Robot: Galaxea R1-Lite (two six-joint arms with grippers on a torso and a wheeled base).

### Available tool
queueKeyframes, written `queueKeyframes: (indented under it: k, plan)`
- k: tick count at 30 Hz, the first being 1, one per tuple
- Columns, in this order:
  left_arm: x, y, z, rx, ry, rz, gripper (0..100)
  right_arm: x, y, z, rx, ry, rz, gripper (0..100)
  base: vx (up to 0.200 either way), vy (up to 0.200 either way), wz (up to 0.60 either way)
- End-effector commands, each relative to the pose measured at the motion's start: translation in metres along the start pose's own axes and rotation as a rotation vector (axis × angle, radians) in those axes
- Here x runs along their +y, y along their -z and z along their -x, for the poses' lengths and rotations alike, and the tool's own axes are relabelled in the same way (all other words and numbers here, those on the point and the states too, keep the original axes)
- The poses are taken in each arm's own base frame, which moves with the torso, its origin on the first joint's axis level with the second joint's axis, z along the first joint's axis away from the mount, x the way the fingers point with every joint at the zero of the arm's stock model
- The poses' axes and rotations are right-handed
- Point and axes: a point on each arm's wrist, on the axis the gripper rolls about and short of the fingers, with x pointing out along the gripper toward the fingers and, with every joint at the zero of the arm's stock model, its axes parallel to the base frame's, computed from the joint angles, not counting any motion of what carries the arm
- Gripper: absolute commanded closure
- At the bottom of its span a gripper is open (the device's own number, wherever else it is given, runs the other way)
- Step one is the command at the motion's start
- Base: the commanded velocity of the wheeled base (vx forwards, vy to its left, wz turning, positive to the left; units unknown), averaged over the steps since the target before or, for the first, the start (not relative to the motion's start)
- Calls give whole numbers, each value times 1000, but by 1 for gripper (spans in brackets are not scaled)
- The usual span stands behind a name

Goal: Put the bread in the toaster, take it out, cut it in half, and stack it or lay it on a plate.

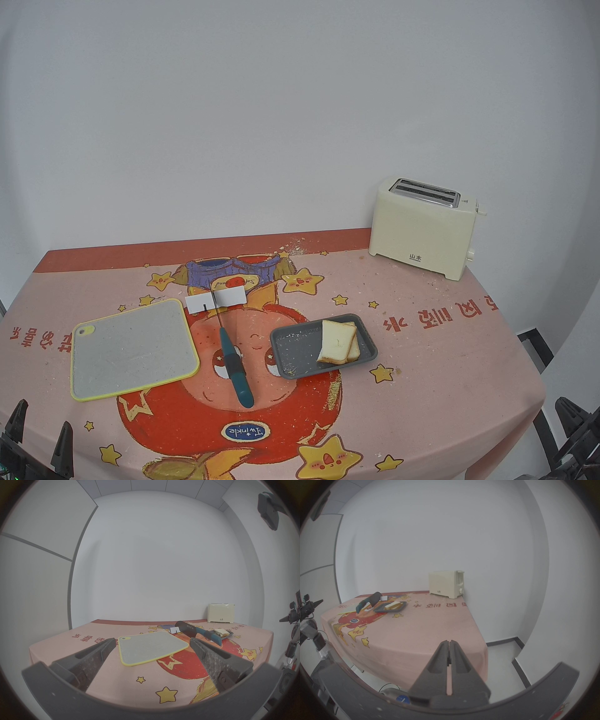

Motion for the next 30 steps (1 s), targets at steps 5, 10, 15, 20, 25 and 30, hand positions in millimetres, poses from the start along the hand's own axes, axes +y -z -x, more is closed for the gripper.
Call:
queueKeyframes:
  k: [5, 10, 15, 20, 25, 30]
  plan:
    - [0, 5, 0, 2, 0, 0, 0, 2, 3, 11, -128, 14, 16, 100, 0, 0, 0]
    - [0, 5, 0, 2, -1, 0, 0, 3, 5, 15, -194, 52, 15, 100, 0, 0, 0]
    - [0, 5, 0, 2, 0, 0, 0, 2, 6, 15, -198, 115, -7, 100, 0, 0, 0]
    - [0, 5, 0, 2, 0, 0, 0, 2, 6, 15, -206, 109, -23, 100, 0, 0, 0]
    - [0, 5, 0, 2, -1, 0, 0, 6, 6, 15, -208, -94, -26, 100, 0, 0, 0]
    - [0, 5, 0, 2, -1, 0, 0, 6, 6, 15, -207, -93, -28, 100, 0, 0, 0]
